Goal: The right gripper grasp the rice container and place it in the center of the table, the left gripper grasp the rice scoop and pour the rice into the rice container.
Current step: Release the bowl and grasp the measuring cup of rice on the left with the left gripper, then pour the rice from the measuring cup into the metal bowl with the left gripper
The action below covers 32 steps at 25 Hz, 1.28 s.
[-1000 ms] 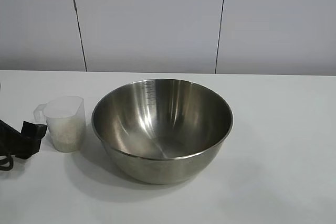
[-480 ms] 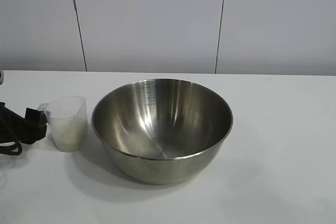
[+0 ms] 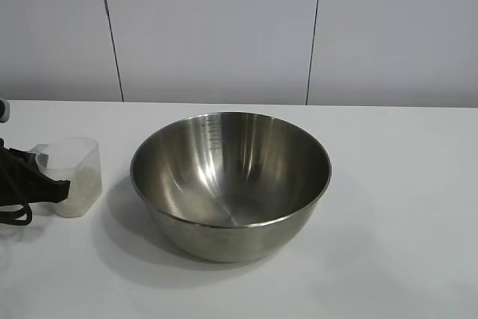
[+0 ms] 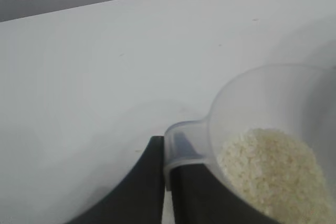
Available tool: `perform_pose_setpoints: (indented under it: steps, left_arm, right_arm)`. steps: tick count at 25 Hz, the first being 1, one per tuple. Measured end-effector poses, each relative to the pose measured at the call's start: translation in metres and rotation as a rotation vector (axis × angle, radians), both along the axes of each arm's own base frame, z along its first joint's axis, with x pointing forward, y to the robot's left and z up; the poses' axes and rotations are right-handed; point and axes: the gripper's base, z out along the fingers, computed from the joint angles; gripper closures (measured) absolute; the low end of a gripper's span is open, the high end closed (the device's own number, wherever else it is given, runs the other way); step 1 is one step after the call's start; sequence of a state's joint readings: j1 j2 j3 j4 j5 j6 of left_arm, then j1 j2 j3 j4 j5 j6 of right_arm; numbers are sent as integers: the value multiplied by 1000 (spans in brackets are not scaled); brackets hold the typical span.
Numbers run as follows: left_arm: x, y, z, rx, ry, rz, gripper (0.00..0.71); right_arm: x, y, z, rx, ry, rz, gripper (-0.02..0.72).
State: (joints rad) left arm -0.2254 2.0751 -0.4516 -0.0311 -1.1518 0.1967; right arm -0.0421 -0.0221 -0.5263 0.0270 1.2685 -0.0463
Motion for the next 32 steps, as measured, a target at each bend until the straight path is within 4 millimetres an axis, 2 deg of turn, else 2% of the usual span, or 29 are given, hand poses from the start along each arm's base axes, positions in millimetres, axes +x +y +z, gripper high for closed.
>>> perform_pose_setpoints:
  steps: [4,7,16,22,25,28,32]
  left_arm:
    - [0,-1,3,-2,-10,-11,697]
    - [2,-2,14,-9,-44,-13,699]
    - [4,-8,65,32,-230,-104,700]
    - [20,-19,107,161,-285,-196,700]
    - [31,-35,128,259,-278,-268,700]
    - [39,-61,145,357,-267,-361,701]
    - [38,-99,159,547,-289,-525,701]
  right_arm:
    - [0,0,0,0,0,0,83]
    - [0,0,0,0,0,0,83]
    - [0,0,0,0,0,0,83]
    - [0,0,0,0,0,0,83]
    - [0,0,0,0,0,0,83]
    - [0,0,0,0,0,0,83]
    - [0,0,0,0,0,0,83]
